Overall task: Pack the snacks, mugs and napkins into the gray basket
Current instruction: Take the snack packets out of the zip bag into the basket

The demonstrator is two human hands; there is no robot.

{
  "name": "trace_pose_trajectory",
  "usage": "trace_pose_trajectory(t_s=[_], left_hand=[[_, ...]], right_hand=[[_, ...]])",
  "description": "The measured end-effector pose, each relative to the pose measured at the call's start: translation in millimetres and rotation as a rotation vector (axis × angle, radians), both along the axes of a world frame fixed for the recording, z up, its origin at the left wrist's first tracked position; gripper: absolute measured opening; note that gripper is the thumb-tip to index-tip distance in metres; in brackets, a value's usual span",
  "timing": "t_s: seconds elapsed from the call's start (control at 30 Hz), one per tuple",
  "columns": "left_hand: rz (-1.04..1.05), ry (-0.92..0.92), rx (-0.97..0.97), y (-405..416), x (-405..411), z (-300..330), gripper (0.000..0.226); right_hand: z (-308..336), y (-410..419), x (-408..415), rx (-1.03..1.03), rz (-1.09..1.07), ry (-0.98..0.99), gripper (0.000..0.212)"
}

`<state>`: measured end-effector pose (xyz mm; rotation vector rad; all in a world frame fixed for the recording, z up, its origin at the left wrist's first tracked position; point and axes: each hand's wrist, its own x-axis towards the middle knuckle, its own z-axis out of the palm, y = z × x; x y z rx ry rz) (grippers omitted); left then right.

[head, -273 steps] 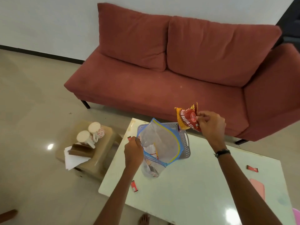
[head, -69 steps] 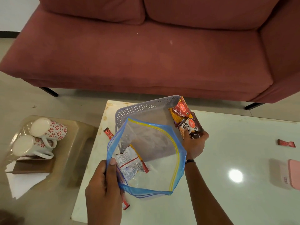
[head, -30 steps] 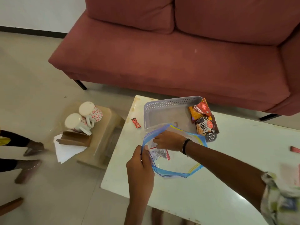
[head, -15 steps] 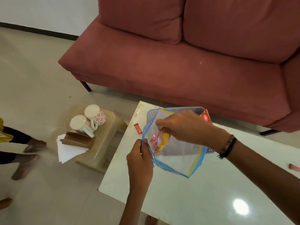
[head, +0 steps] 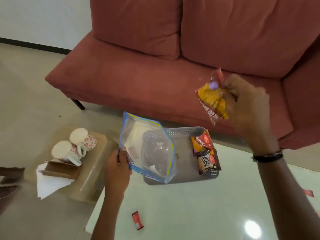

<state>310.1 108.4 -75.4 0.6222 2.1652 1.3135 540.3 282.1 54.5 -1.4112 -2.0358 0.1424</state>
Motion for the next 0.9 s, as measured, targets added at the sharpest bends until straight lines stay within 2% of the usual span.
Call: trace_pose_trajectory(t_s=[0.03,0.1,0.2,0.3,0.4,0.6,0.77,0.83,0.87,0.9], left_hand=[[-0.015,-0.014,-0.004,-1.1,-1.0,-1.1,0.042],[-0.057,-0.024,-0.005,-1.2,2.2,-2.7,0.044],[-0.103,0.038,-0.014,0.6,11.4,-5.9,0.045],[-0.138,0.042,-0.005,2.1,17.6,-9.5,0.043],[-0.154,0.036,-0.005,5.5,19.5,-11.2,0.043],[-0.154,0.02,0.012,6.0,20.7,-12.1,0.038],[-0.128,-0.027,0.019,6.4,26.4,-12.2,0.036],[-0.098,-0.092,0.032,6.7,30.2,-10.1,0.038],[-0.076,-0.129,0.04,6.8,33.0,-8.3,0.039],[-0.049,-0.171,0.051,6.7,36.4,-6.2,0.039]], right_hand=[[-23.2,5.2,2.9,-0.072,-0.021,-0.025,0.002],[-76.9,11.6,3.3,-0.245,-0.052,-0.078,0.01],[-155.2,10.8,-0.6,-0.494,-0.139,-0.13,0.014],[-211.9,4.8,-1.8,-0.682,-0.219,-0.019,0.017],[-244.0,1.2,-0.8,-0.756,-0.274,0.092,0.022],[-270.4,-4.0,7.8,-0.762,-0.39,0.038,0.033],[-259.0,-12.0,14.1,-0.732,-0.378,0.075,0.039],[-246.1,-28.0,20.2,-0.682,-0.275,0.136,0.049],[-238.1,-40.4,24.8,-0.685,-0.13,0.151,0.061],[-231.4,-57.0,28.8,-0.734,0.06,0.168,0.083]])
